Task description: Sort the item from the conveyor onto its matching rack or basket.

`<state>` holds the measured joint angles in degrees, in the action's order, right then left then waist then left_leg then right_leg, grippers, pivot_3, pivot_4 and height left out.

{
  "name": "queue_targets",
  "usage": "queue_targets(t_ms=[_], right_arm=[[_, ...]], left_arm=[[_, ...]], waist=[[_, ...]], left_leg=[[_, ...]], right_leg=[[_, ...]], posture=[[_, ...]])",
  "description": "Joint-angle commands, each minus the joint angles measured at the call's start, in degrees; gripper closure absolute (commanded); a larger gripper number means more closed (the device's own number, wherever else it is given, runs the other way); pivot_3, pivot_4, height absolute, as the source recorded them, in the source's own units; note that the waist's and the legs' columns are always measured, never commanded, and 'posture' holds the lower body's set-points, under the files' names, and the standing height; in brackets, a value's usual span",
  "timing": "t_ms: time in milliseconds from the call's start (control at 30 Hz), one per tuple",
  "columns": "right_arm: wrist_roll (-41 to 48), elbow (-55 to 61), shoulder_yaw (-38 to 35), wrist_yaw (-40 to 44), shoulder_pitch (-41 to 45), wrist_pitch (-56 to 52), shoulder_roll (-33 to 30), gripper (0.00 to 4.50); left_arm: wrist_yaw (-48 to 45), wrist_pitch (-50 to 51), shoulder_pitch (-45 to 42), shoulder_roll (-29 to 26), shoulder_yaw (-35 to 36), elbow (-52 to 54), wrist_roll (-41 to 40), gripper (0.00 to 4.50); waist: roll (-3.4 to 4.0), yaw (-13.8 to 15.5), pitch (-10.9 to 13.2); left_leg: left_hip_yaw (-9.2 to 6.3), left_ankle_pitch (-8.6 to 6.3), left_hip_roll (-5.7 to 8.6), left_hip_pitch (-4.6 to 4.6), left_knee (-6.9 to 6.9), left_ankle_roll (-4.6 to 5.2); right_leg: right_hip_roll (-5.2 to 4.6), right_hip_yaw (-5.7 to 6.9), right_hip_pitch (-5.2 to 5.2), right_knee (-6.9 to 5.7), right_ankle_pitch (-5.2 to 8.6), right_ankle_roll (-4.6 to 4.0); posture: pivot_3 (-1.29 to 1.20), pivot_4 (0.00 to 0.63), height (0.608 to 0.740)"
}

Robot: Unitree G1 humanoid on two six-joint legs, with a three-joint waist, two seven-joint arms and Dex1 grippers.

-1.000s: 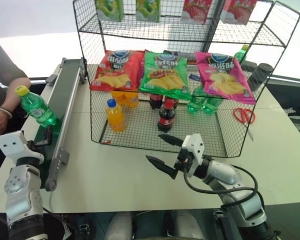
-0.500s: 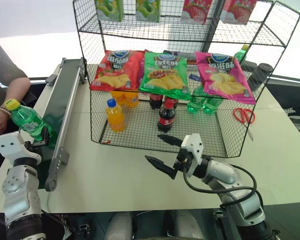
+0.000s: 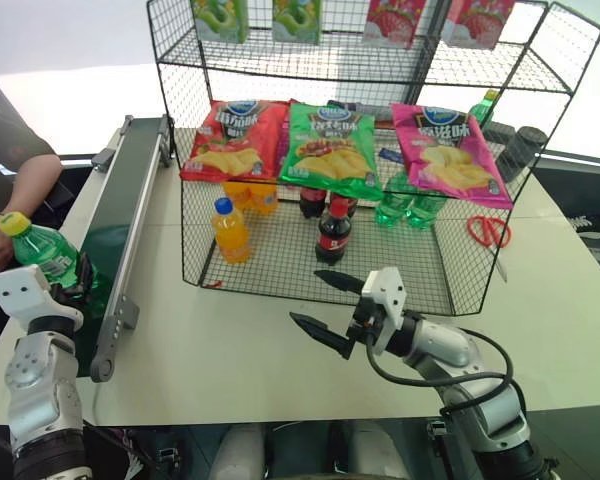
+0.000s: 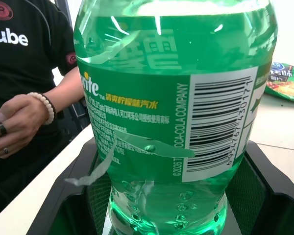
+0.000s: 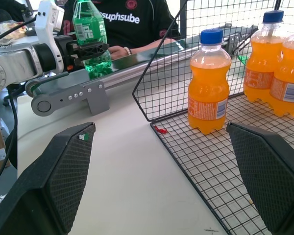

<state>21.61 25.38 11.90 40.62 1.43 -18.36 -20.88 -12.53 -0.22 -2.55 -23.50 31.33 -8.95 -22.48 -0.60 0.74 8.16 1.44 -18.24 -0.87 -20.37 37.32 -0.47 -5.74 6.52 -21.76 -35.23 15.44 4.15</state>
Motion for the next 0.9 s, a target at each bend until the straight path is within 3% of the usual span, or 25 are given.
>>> queue_targets(t_ms=[33,233,400,633,900], right_arm=[[0.4,1.7,-1.6,-0.3,1.0,1.1,-0.4,0.0],[4.7,2.2,-6.0,1.6,2.0,-0.8,-2.7,0.0],[8.6,4.9,-7.3,2.7,3.0,-4.2,-4.6,0.0],[9.3,7.2,-5.7,-0.2,5.0,-6.8,-3.5,0.0],[9.4,8.5,-3.9,-1.5,4.5,-8.3,-2.9,0.0]], left_arm=[[-4.7,0.2,-0.3,-3.4,0.9,8.5,-3.5,1.81],[-17.9,12.1,3.0,-9.0,-7.9,28.0,-13.0,1.81],[-27.0,17.7,4.2,-12.2,-17.6,34.3,-15.2,1.81],[-35.7,15.1,-5.0,-7.1,-36.2,27.8,-7.1,1.81],[-43.0,9.0,-15.4,0.4,-45.5,15.9,-0.2,1.81]], waist=[[-0.17,0.0,0.0],[-0.2,0.1,0.2],[0.33,-0.4,0.4],[0.33,0.2,0.4],[0.31,0.0,0.4]], left_leg=[[0.0,0.0,0.0,-0.01,0.0,0.0],[-0.03,0.01,0.06,-0.14,0.01,-0.04],[0.0,0.0,0.14,0.01,-0.08,-0.03],[-0.04,0.02,-0.01,-0.04,-0.05,-0.02],[-0.01,0.02,0.07,-0.08,-0.04,0.0]], right_leg=[[0.0,0.0,-0.01,0.0,0.0,0.0],[-0.15,0.02,-0.06,0.08,0.0,0.0],[-0.21,-0.02,0.06,0.17,0.0,-0.01],[0.11,-0.01,-0.01,0.06,-0.01,-0.06],[0.21,-0.02,-0.03,0.06,-0.01,-0.04]], posture=[[0.0,0.15,0.732],[0.0,0.15,0.732],[0.0,0.15,0.732],[0.0,0.15,0.732],[0.0,0.15,0.732]])
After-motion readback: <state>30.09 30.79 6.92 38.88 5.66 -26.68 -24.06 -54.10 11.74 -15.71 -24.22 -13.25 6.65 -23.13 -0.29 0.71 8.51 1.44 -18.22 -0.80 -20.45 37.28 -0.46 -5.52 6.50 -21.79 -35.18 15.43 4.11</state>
